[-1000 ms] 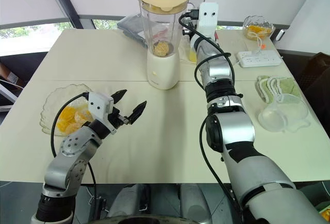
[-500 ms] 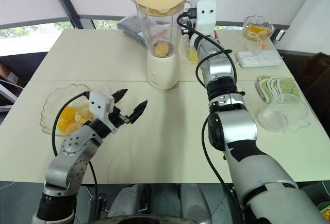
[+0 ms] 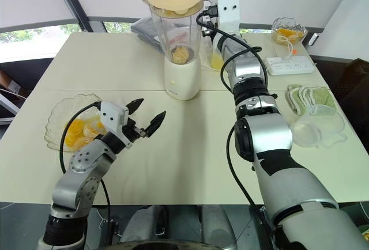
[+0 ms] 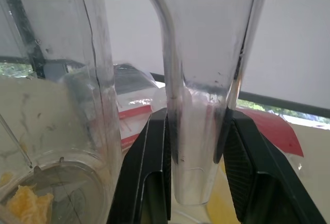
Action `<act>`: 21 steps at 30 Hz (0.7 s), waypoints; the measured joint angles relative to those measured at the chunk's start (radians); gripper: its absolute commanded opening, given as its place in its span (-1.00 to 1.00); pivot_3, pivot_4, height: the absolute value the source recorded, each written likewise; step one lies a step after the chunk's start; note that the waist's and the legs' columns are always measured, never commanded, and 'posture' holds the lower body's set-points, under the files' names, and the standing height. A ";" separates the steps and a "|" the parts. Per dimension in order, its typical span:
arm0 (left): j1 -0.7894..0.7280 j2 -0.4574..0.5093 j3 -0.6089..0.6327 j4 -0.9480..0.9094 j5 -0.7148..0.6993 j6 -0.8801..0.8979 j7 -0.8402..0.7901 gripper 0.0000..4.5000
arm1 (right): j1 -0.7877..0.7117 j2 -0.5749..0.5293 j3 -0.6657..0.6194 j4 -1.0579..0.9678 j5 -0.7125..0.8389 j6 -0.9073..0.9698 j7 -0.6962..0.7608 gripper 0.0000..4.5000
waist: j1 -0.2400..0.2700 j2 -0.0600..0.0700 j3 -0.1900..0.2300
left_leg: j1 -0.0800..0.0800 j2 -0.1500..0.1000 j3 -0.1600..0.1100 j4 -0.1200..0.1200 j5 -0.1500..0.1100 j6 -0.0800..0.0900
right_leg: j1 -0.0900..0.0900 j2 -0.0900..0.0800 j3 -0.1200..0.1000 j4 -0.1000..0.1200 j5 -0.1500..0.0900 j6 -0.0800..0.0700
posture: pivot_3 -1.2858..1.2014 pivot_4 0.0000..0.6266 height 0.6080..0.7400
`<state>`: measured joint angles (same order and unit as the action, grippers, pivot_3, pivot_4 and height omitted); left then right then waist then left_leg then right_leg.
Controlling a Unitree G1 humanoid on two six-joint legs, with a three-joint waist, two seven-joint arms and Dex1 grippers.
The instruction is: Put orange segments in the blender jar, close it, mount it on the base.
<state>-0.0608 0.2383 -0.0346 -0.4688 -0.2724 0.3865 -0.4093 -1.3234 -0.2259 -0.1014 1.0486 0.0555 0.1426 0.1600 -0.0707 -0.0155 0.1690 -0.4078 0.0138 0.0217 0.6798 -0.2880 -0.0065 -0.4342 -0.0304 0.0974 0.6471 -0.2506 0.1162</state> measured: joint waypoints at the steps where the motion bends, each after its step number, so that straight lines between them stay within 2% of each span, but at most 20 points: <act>1: 0.000 -0.002 -0.003 0.000 0.000 0.000 0.000 0.98 | 0.000 0.000 0.000 0.000 -0.002 0.000 0.002 -0.61 | 0.000 0.000 0.000 | 0.000 0.000 0.000 0.000 0.000 0.000 | 0.000 0.000 0.000 0.000 0.000 0.000 | 0.03 -0.52 1.00; 7: -0.005 -0.004 -0.012 0.000 0.000 0.000 0.004 0.98 | -0.001 -0.001 -0.001 0.000 -0.002 0.004 0.004 -0.61 | 0.000 0.000 0.000 | 0.000 0.000 0.000 0.000 0.000 0.000 | 0.000 0.000 0.000 0.000 0.000 0.000 | 0.03 -0.52 1.00; 11: -0.006 -0.004 -0.013 0.000 0.000 0.000 0.004 1.00 | 0.004 -0.005 0.007 0.016 -0.016 0.027 0.006 0.23 | 0.000 0.000 0.000 | 0.000 0.000 0.000 0.000 0.000 0.000 | 0.000 0.000 0.000 0.000 0.000 0.000 | 0.03 -0.52 1.00; 14: -0.007 -0.003 -0.013 0.002 0.000 0.000 0.003 1.00 | 0.030 -0.005 0.009 0.040 -0.023 0.044 0.002 0.95 | 0.000 0.000 0.000 | 0.000 0.000 0.000 0.000 0.000 0.000 | 0.000 0.000 0.000 0.000 0.000 0.000 | 0.03 -0.52 1.00; 21: -0.016 -0.003 -0.013 0.019 0.000 0.000 -0.001 1.00 | 0.032 -0.024 0.008 0.040 -0.032 0.050 0.003 0.98 | -0.001 0.001 0.001 | 0.000 0.000 0.000 -0.001 0.000 0.000 | 0.000 0.000 0.000 0.000 0.000 0.000 | 0.03 -0.52 1.00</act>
<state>-0.0768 0.2349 -0.0480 -0.4496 -0.2726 0.3864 -0.4103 -1.2912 -0.2500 -0.0934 1.0885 0.0231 0.1928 0.1632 -0.0720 -0.0149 0.1696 -0.4079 0.0140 0.0218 0.6791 -0.2880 -0.0065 -0.4346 -0.0301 0.0976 0.6470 -0.2506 0.1162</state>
